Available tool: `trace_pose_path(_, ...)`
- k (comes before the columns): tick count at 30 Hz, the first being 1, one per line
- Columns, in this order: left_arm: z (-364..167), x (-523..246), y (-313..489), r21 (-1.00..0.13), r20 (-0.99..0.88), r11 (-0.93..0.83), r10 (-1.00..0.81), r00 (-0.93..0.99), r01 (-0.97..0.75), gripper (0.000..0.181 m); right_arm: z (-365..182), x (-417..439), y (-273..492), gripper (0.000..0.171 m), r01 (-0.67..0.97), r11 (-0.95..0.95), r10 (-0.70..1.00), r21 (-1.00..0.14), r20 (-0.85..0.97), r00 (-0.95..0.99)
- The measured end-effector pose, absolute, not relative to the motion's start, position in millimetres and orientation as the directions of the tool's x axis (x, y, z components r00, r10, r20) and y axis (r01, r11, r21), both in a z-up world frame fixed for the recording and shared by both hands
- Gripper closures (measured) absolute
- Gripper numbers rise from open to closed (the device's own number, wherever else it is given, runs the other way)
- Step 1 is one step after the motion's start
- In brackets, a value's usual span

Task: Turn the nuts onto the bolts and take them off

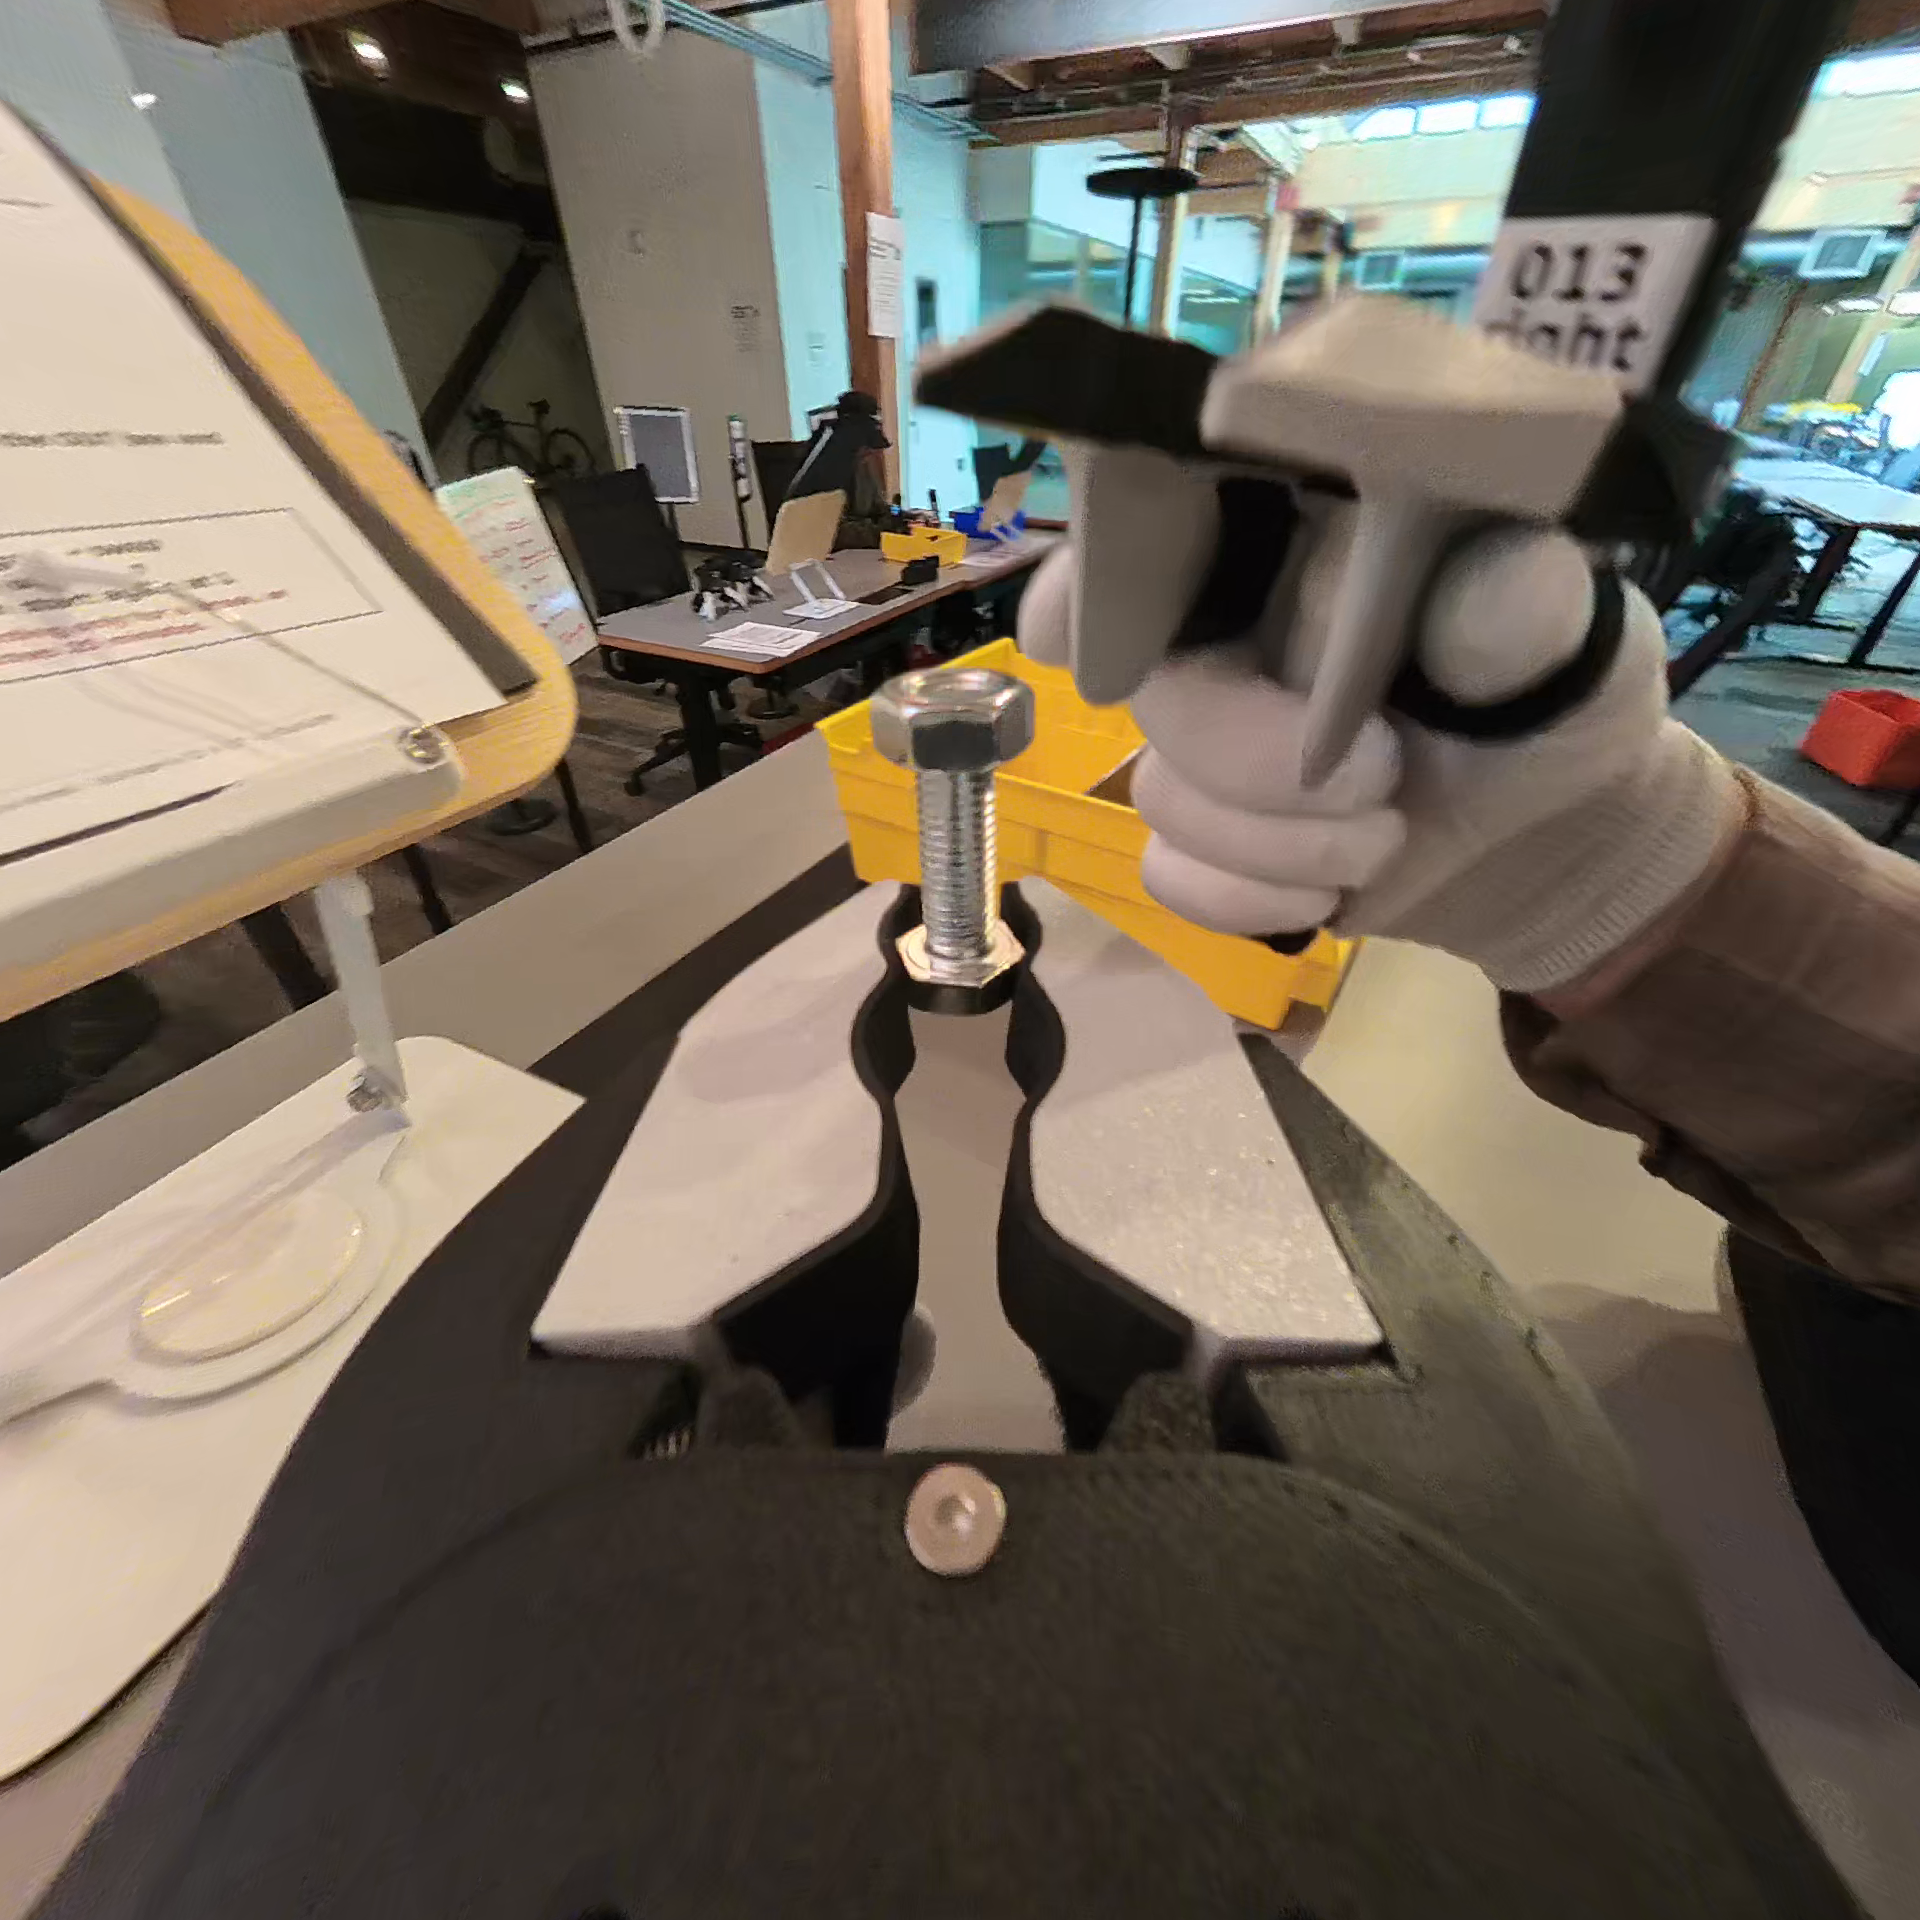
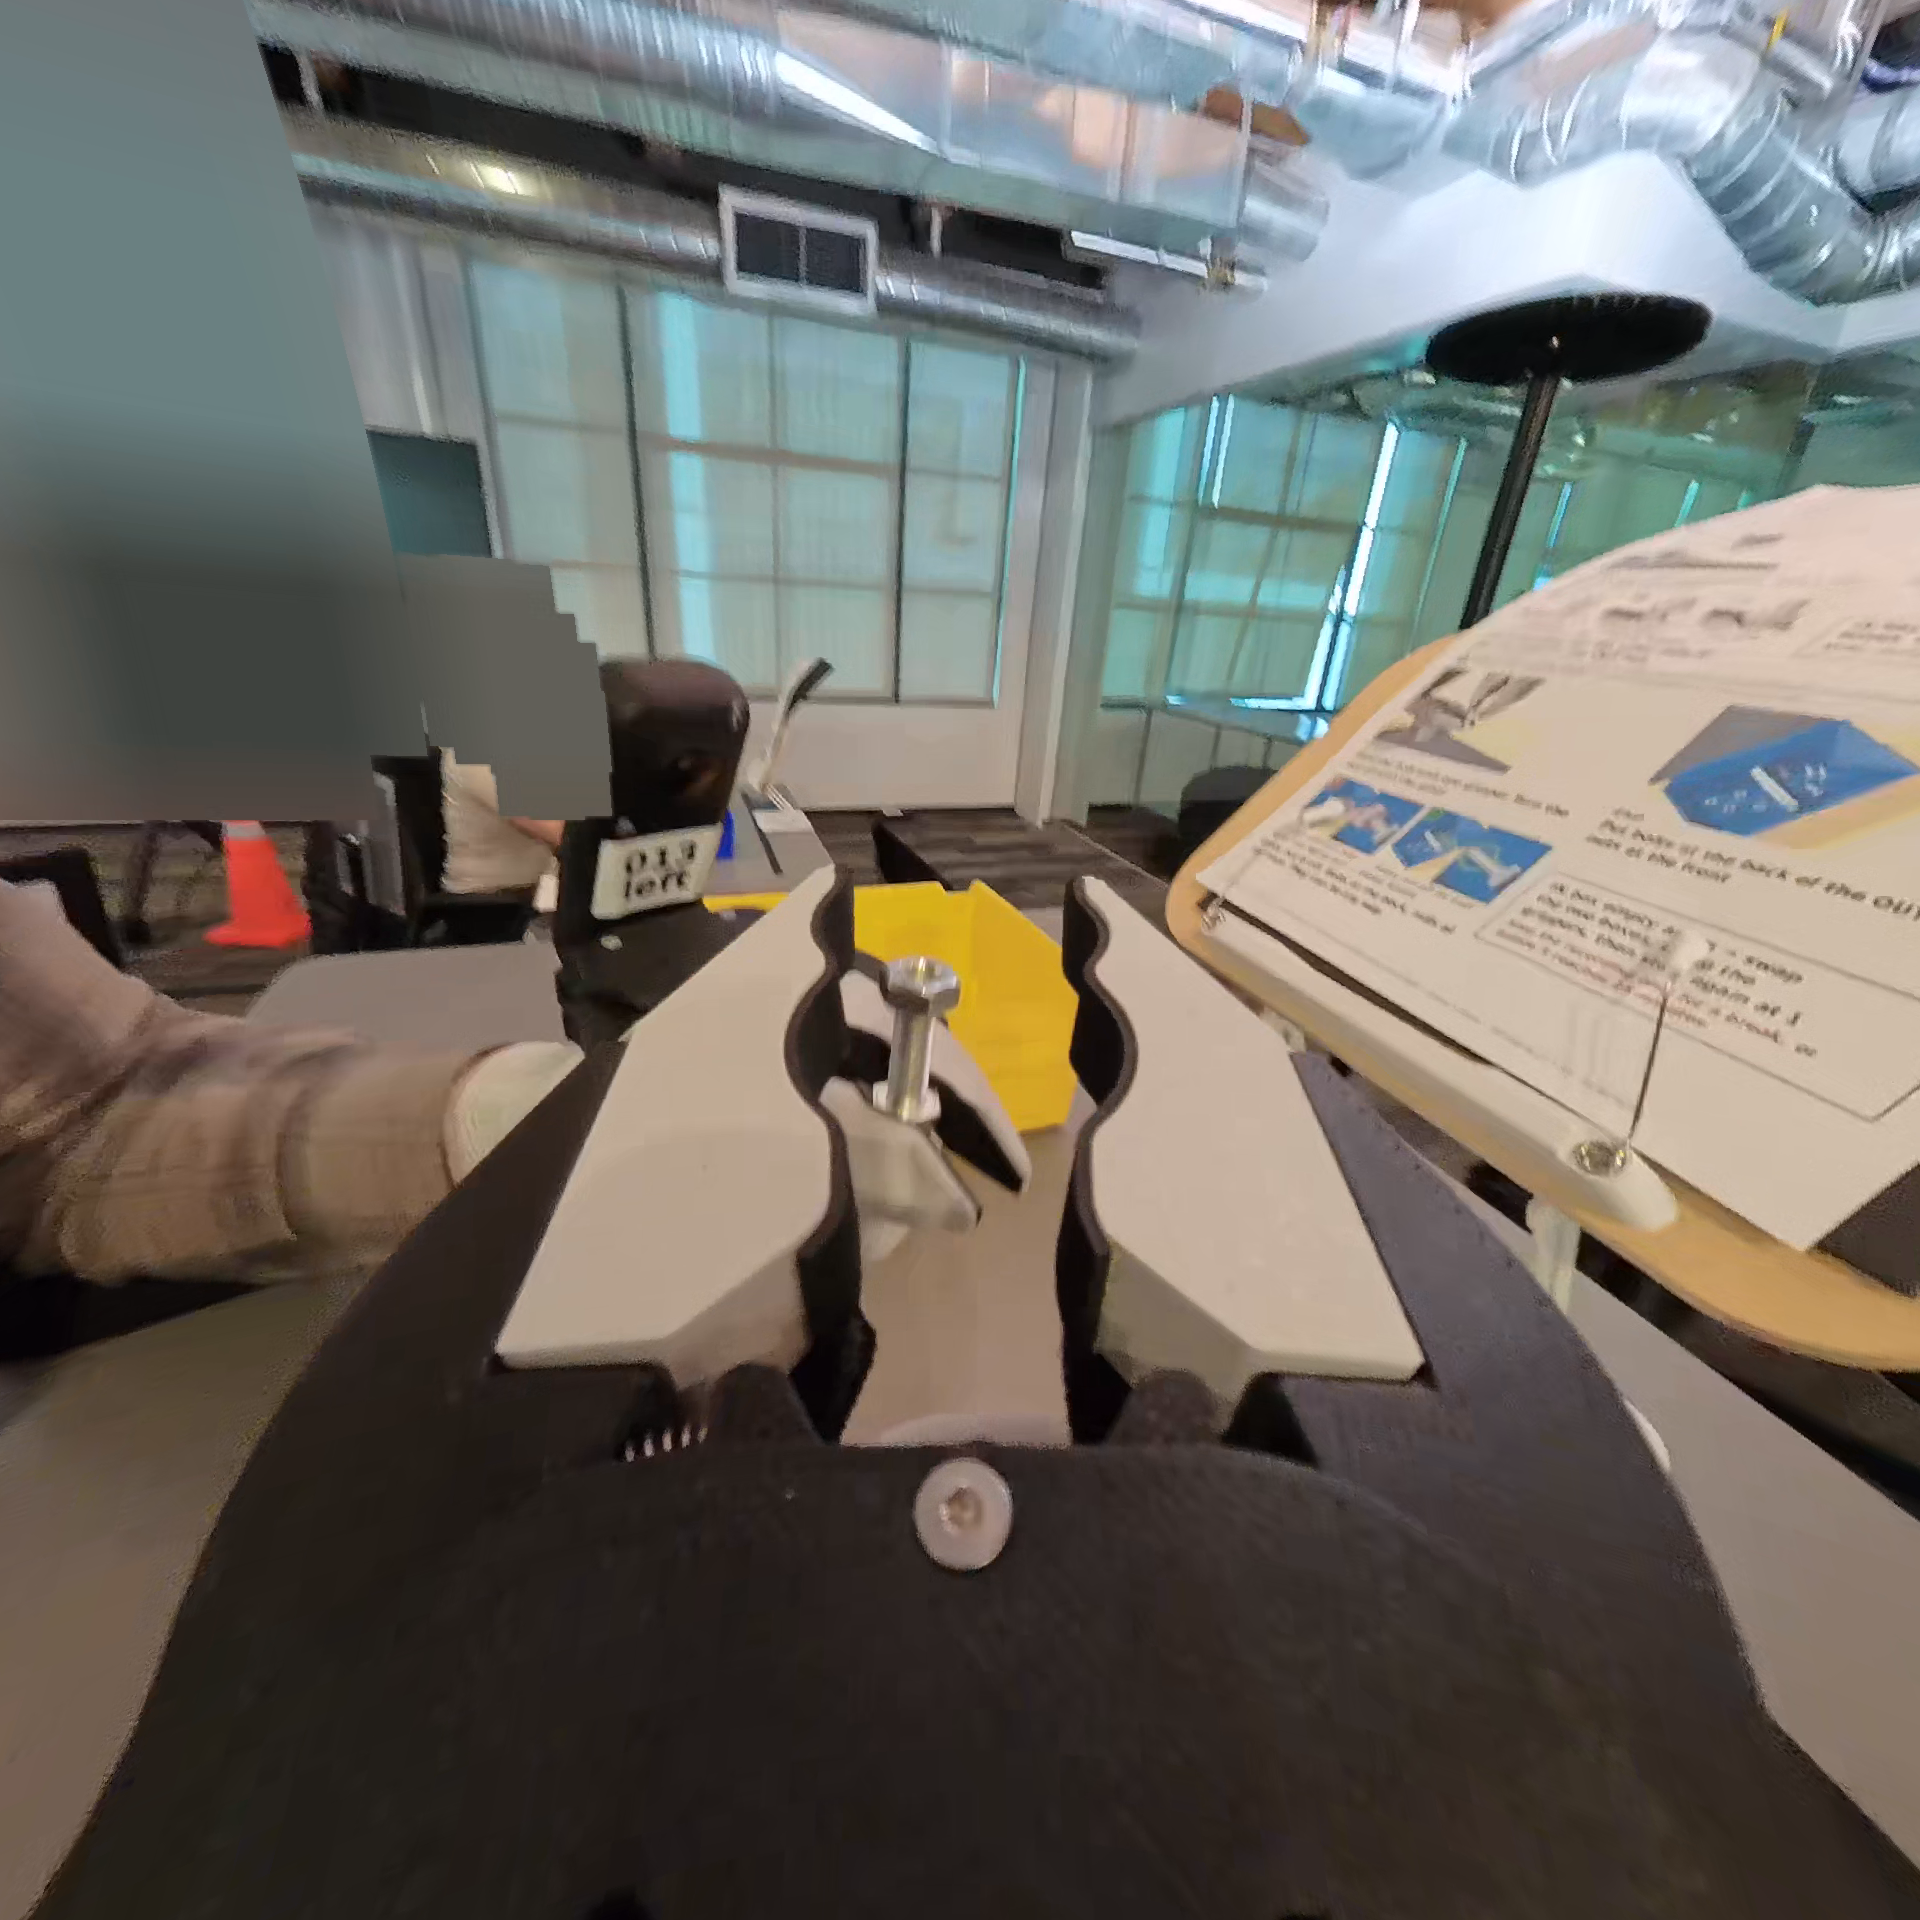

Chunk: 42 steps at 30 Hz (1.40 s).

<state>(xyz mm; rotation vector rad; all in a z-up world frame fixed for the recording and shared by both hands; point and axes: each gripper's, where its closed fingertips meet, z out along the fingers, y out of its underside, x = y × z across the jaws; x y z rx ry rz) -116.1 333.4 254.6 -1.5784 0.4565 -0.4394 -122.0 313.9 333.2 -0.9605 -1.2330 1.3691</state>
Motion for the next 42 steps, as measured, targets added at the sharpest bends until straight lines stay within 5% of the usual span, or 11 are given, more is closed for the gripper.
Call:
trace_pose_path(12, 244, -143, 347, -0.997, -0.044, -0.05, -0.323, 0.945, -0.063, 0.167, 300, -162, 320, 0.141, -0.116, 0.031, 0.997, -0.993, 0.022, 0.077)
trace_pose_path(22, 244, -140, 347, -0.998, -0.028, -0.048, -0.335, 0.942, -0.047, 0.167, 295, -163, 316, 0.155, -0.078, 0.039, 0.998, -0.996, 0.035, 0.05)
trace_pose_path(33, 254, -113, 336, -0.999, 0.016, -0.034, -0.468, 0.884, 0.0, 0.167, 304, -143, 301, 0.155, -0.036, 0.048, 0.948, -0.998, 0.057, -0.313)
trace_pose_path(42, 263, -65, 315, -1.0, 0.019, -0.026, -0.613, 0.79, 0.004, 0.167, 313, -98, 276, 0.155, -0.041, 0.017, 0.624, -0.999, 0.042, -0.78)
